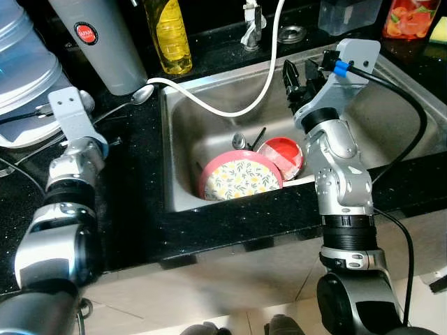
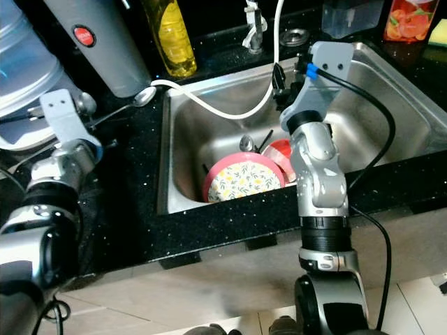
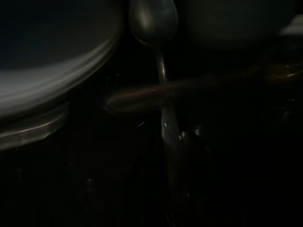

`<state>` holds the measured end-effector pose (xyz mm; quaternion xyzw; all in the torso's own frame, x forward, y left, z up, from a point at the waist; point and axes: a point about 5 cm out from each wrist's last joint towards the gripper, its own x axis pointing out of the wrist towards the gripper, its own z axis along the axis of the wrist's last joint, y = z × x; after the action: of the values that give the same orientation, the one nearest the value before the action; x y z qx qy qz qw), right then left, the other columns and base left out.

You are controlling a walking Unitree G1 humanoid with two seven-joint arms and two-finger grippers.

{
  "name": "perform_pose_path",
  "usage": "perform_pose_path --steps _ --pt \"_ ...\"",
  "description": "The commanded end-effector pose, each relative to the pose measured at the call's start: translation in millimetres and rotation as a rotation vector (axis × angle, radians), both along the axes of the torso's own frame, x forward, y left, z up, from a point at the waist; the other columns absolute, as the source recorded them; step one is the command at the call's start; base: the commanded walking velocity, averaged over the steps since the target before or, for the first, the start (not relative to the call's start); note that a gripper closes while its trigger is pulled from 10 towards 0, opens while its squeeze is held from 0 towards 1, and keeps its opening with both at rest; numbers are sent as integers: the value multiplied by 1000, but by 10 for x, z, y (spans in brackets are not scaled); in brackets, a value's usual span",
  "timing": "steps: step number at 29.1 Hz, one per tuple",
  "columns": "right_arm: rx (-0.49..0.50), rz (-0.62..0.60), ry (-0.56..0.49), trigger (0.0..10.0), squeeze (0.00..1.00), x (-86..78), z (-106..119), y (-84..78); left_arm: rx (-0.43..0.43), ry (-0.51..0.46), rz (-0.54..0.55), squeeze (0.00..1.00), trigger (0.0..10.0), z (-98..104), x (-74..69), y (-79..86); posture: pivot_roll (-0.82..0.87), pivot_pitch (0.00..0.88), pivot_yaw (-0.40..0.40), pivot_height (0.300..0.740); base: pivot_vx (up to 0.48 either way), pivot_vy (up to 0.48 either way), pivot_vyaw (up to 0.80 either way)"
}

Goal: Kitchen organization

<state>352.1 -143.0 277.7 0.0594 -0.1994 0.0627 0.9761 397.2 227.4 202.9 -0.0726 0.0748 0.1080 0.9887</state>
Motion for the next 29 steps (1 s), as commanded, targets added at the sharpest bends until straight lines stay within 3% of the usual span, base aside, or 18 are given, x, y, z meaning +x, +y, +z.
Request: perform_pose_path --steps 1,7,12,14,21,23,24,25,29 --pt "14 30 -8 10000 0 11 24 78 86 -170 -70 0 10000 341 15 -129 40 82 178 740 0 0 0" --pt "14 28 -7 10000 0 11 20 68 111 -281 -113 0 10000 615 -1 -286 39 86 181 740 0 0 0" --pt "16 24 -7 10000 0 11 16 59 194 -377 -136 0 10000 775 -56 -489 41 86 183 740 0 0 0" --pt "18 23 -7 10000 0 13 12 64 218 -389 -198 0 10000 776 -95 -667 44 86 186 740 0 0 0" --pt "21 22 -8 10000 0 15 12 70 262 -342 -306 0 10000 650 -136 -887 43 85 191 740 0 0 0" --pt "22 19 -8 10000 0 11 8 63 319 -294 -301 0 10000 571 -129 -886 44 85 195 740 0 0 0" --pt "23 15 -7 10000 0 8 1 55 344 -211 -240 0 10000 467 -101 -794 44 85 197 740 0 0 0" --pt "23 15 -7 10000 0 8 1 55 344 -211 -240 0 10000 467 -101 -794 44 85 197 740 0 0 0" --pt "25 12 -8 10000 0 3 -2 51 309 -121 -116 0 10000 393 -82 -539 46 85 199 740 0 0 0"
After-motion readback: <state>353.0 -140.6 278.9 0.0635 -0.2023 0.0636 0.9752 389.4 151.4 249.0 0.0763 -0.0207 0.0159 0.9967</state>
